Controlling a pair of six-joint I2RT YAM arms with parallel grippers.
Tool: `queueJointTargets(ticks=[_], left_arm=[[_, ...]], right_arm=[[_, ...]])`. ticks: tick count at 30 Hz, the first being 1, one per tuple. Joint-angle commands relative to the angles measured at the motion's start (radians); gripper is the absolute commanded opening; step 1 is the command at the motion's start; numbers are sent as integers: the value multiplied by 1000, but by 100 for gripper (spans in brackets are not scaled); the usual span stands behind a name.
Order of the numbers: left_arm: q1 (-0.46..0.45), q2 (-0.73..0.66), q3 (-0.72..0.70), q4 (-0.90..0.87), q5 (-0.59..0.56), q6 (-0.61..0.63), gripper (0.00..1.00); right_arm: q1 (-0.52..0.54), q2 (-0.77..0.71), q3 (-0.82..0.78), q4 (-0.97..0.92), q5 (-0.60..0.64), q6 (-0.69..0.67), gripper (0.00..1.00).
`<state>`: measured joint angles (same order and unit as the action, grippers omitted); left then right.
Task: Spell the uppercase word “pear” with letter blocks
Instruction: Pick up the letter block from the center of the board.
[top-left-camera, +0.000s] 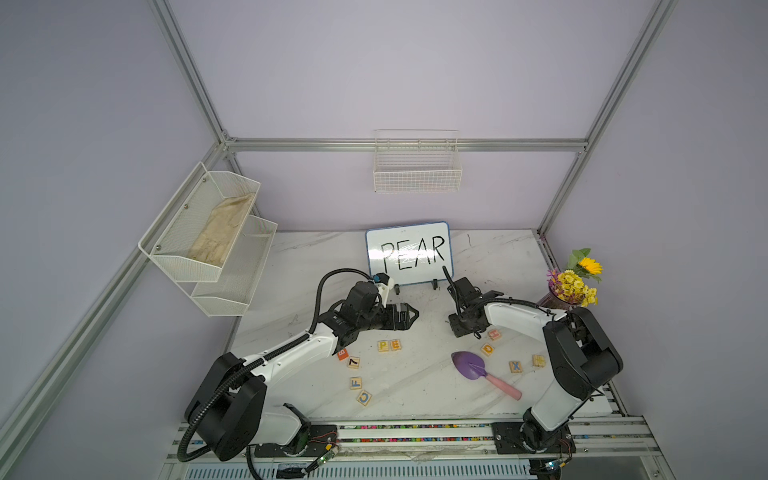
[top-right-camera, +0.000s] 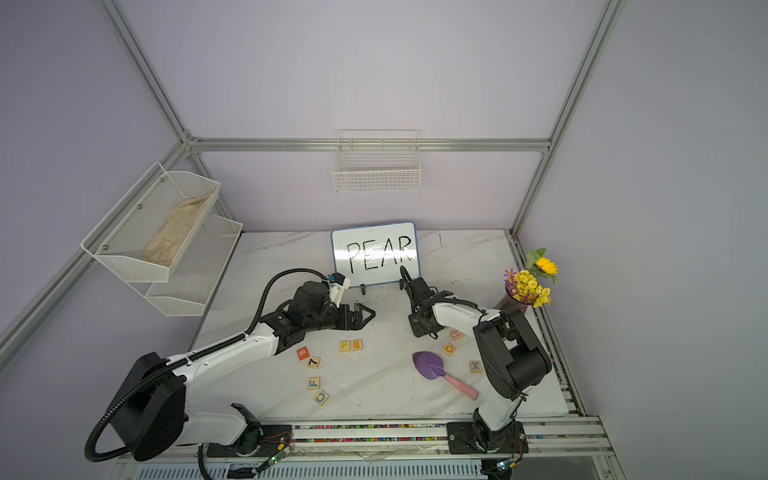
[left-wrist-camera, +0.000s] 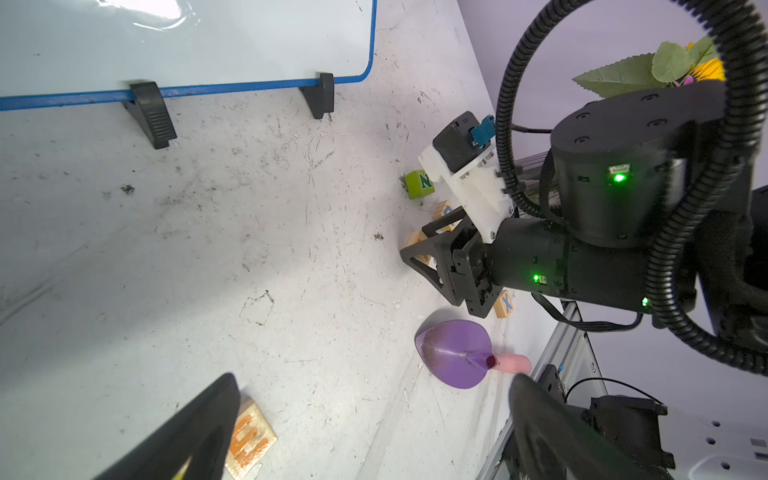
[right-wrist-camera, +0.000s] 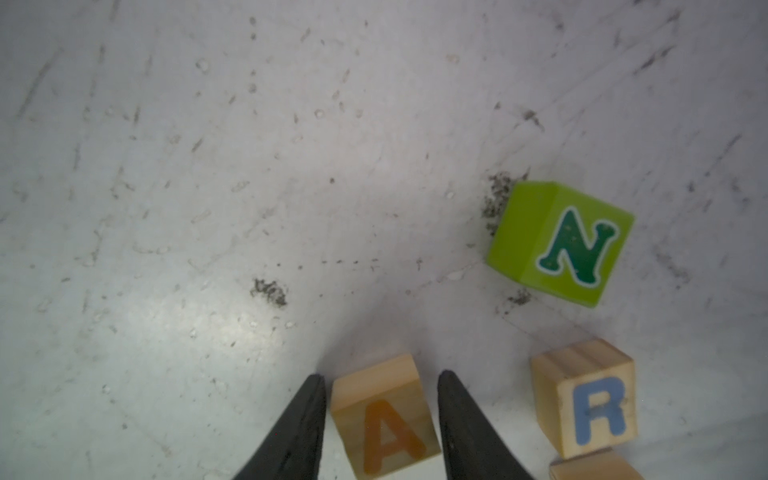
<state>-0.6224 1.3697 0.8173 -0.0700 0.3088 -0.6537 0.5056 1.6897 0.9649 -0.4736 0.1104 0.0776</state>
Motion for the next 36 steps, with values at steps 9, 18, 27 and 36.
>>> queueJointTargets(ticks=[9, 18, 27, 36], left_arm=[[-3, -29, 89, 5, -7, 4, 100], [18, -44, 45, 81, 74, -14, 100], [104, -151, -52, 90, 127, -5, 100], [119, -252, -103, -24, 94, 61, 100]], right_arm=[[-8, 29, 8, -38, 9, 2, 35], [-6, -4, 119, -132, 39, 139, 29], [160, 17, 231, -182, 88, 312, 29], [312, 51, 242, -111, 62, 426, 29]])
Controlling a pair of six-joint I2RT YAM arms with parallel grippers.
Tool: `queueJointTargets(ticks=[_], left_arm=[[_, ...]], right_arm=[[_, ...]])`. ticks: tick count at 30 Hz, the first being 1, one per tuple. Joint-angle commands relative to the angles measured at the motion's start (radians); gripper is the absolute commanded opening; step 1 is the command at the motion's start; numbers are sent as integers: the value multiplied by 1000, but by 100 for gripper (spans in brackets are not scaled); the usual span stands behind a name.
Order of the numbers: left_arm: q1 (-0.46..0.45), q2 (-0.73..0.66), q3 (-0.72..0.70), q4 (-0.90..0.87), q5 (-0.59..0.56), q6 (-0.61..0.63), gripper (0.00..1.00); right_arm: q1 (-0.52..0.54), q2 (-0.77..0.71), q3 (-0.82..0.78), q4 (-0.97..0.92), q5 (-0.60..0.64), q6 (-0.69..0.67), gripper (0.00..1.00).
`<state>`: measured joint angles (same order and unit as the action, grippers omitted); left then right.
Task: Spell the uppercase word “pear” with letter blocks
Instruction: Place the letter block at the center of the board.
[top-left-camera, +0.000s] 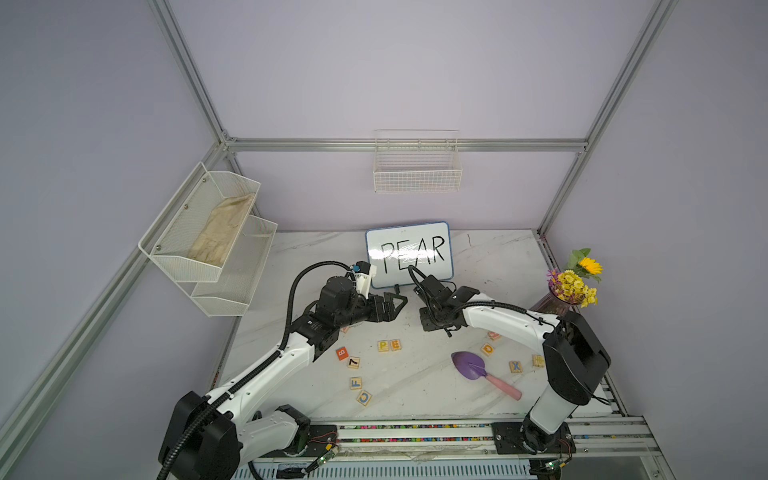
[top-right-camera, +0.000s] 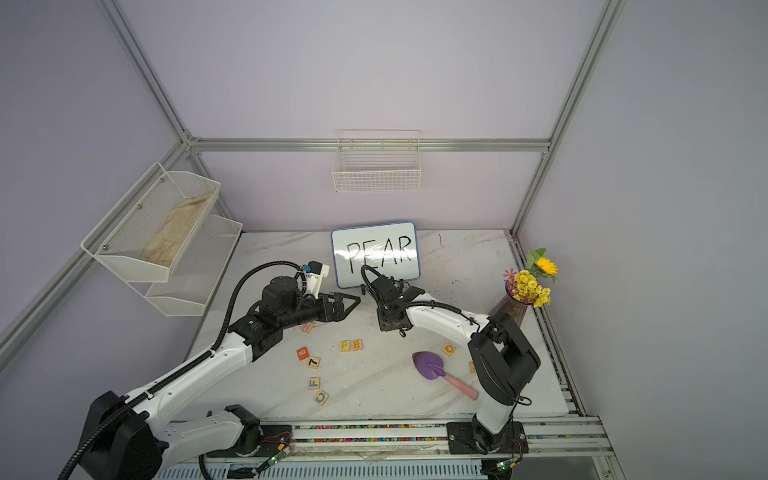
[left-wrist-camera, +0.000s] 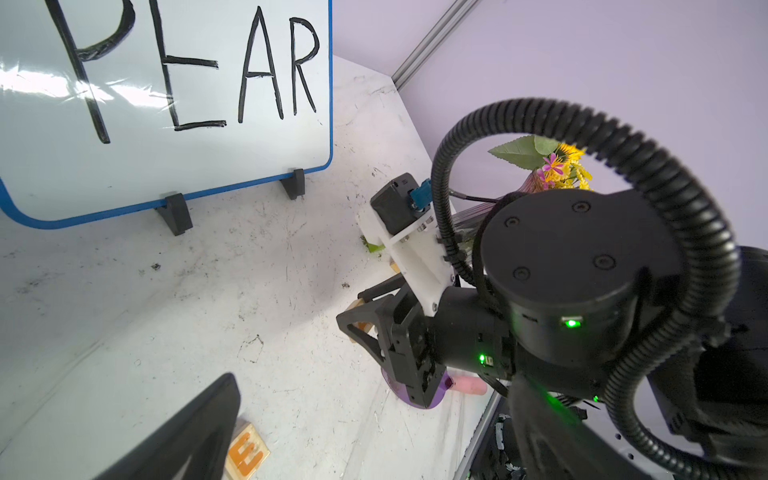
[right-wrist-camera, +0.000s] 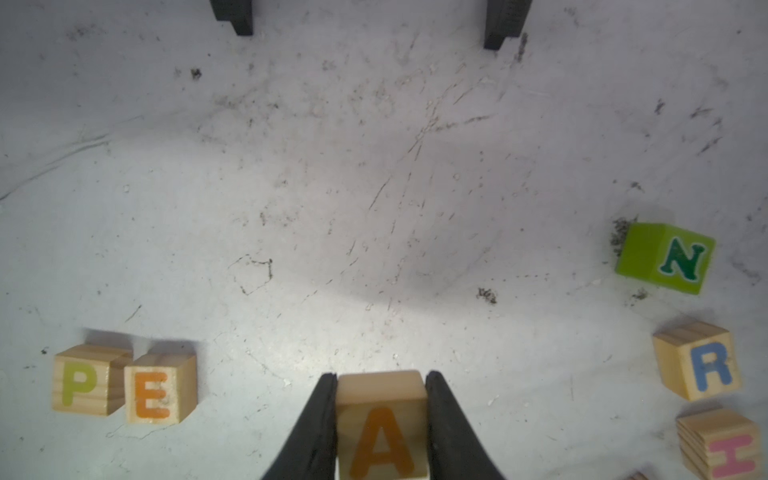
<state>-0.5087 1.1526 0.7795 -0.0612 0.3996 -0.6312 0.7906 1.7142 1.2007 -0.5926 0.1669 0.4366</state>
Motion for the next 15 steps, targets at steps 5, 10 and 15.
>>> queueJointTargets(ticks=[5, 10, 15], left_arm=[[9, -115, -131, -59, -20, 17, 100], [11, -217, -184, -111, -74, 5, 100], [15, -308, -234, -141, -104, -11, 100]], right_arm=[[99, 81, 28, 16, 10, 95, 29], [147, 128, 40, 46, 12, 112, 29], [174, 169, 62, 36, 28, 116, 29]])
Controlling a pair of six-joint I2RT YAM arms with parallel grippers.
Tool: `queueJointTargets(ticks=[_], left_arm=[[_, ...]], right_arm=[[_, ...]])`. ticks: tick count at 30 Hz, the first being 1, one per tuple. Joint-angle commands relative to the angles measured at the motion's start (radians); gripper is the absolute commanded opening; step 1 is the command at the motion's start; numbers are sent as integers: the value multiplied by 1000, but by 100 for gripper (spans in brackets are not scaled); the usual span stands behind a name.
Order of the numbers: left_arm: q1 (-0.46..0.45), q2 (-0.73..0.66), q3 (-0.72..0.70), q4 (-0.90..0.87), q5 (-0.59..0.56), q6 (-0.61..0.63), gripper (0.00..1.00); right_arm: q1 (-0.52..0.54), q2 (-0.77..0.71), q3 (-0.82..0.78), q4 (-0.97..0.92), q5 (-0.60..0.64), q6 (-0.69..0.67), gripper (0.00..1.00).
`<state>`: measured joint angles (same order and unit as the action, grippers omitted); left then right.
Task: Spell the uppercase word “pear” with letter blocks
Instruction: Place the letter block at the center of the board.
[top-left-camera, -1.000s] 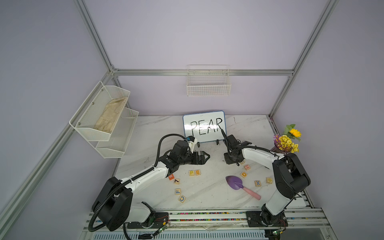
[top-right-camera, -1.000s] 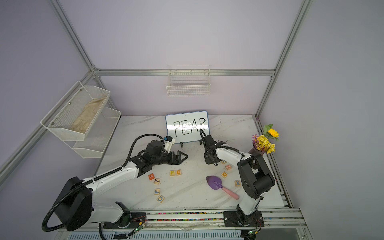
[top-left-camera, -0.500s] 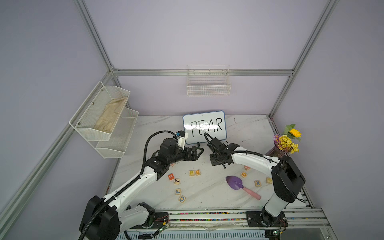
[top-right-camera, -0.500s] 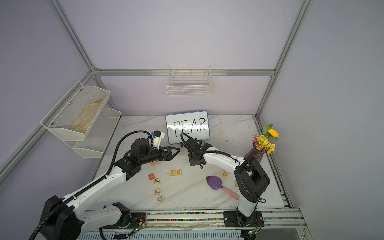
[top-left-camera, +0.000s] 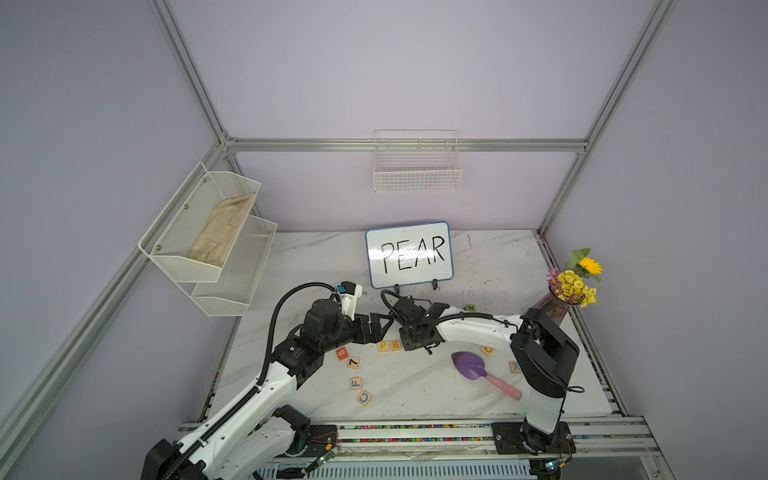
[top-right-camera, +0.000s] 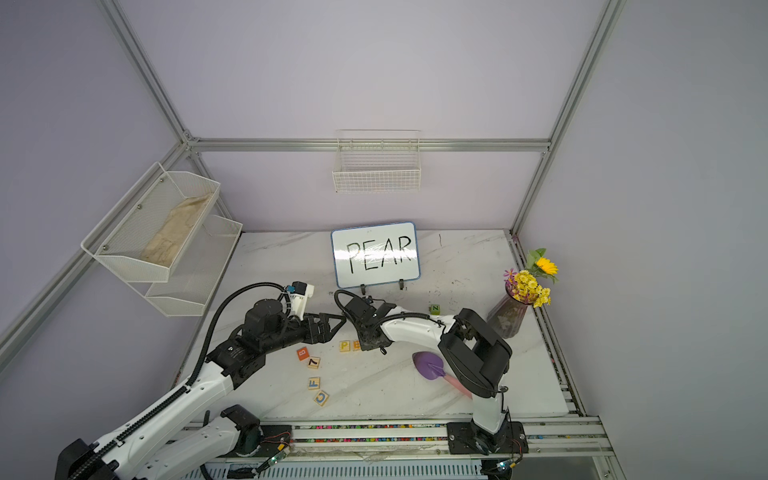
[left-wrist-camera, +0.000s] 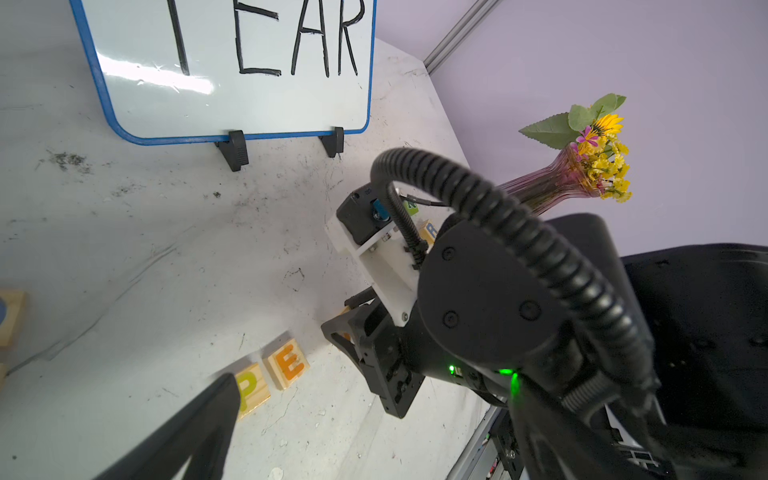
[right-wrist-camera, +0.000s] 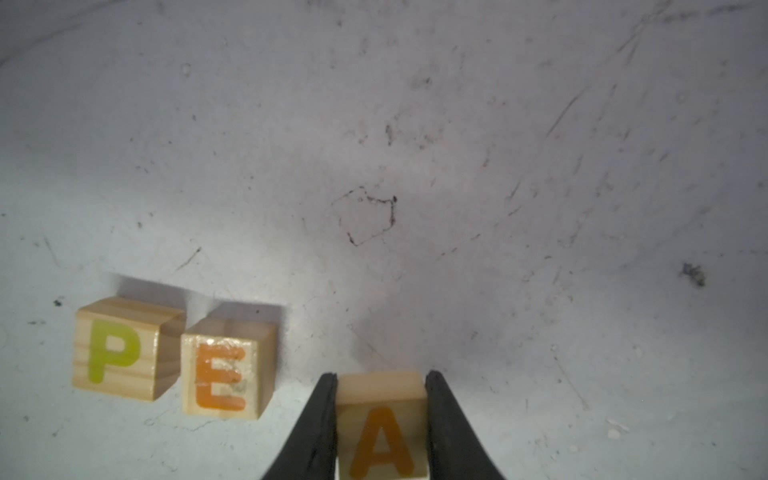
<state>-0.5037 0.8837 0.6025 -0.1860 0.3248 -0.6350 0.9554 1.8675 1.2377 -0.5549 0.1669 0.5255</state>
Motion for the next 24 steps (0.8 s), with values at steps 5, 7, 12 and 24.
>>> queueJointTargets(ticks=[5, 7, 12, 24], left_arm=[[11, -88, -70, -44, -48, -9, 100], [11, -96, -73, -49, -52, -9, 100], [13, -109, -77, -56, -56, -8, 100], [13, -111, -80, -59, -61, -7, 100]], right_arm=[[21, 26, 25, 19, 28, 31, 29], [27, 37, 34, 15, 38, 35, 29], [30, 53, 40, 15, 55, 42, 29], [38, 66, 50, 21, 47, 47, 29]])
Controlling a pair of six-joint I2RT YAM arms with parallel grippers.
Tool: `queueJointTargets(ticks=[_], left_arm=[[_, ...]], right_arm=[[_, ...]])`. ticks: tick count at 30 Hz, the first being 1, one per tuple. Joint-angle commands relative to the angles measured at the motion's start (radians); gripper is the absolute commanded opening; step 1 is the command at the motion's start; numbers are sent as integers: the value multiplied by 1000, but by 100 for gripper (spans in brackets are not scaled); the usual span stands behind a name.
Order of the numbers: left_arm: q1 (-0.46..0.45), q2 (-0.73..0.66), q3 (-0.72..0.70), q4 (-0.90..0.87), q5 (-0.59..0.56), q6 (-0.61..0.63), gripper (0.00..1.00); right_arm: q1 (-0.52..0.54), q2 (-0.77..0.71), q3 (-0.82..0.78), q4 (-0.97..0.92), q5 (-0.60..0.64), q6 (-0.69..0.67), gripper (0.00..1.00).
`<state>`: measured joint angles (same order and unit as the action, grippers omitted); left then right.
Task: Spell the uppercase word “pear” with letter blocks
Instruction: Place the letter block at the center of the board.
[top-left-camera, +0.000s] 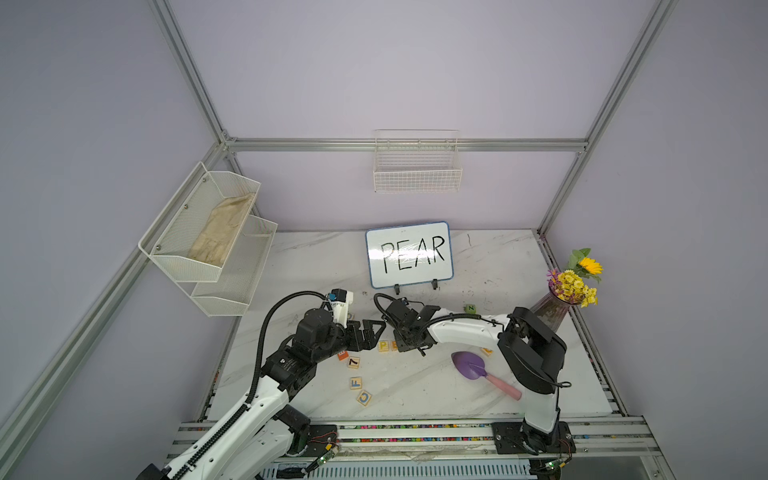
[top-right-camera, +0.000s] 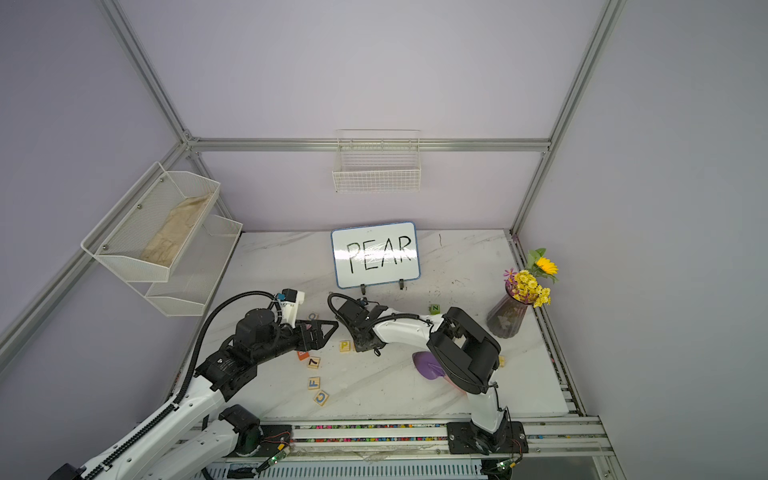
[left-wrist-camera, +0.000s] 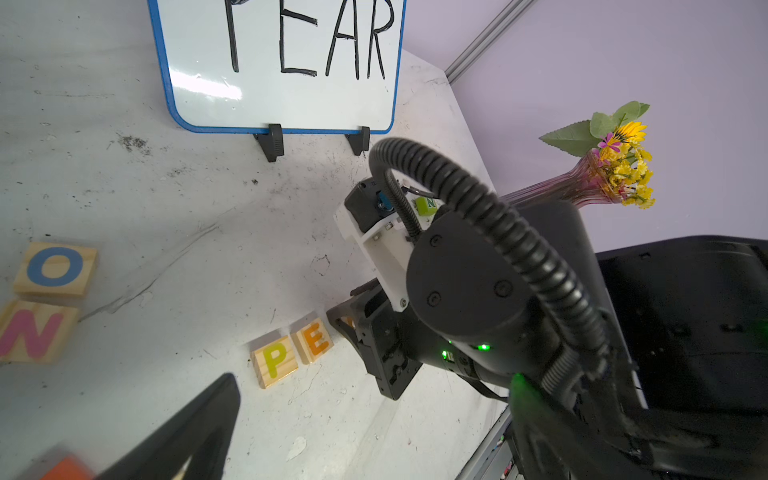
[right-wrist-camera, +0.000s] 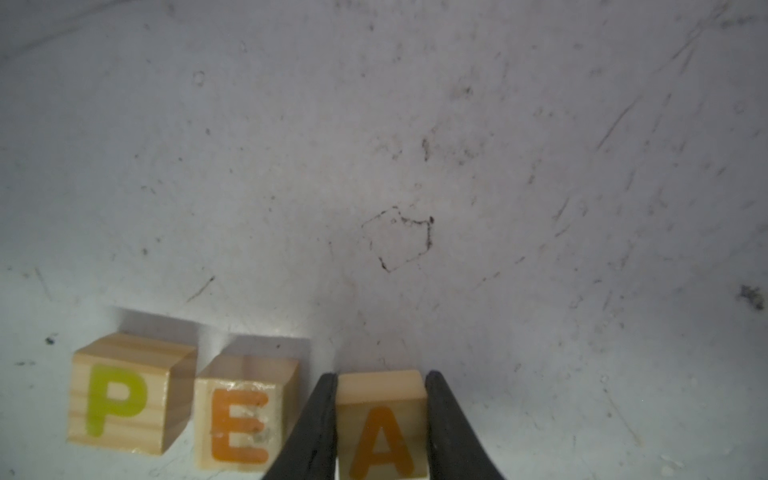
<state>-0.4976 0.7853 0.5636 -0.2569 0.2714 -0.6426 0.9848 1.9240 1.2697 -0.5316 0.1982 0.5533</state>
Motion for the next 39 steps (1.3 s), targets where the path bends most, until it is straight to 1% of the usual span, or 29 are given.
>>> queueJointTargets(ticks=[1, 34, 39], left_arm=[[7, -13, -41, 12, -7, 1, 100], [8, 1, -29, 7, -12, 5, 100], [7, 1, -24, 3, -12, 7, 100]], right_arm=[[8, 12, 17, -1, 15, 20, 29], [12, 32, 26, 3, 9, 39, 31], [11, 29, 30, -9, 8, 40, 35]])
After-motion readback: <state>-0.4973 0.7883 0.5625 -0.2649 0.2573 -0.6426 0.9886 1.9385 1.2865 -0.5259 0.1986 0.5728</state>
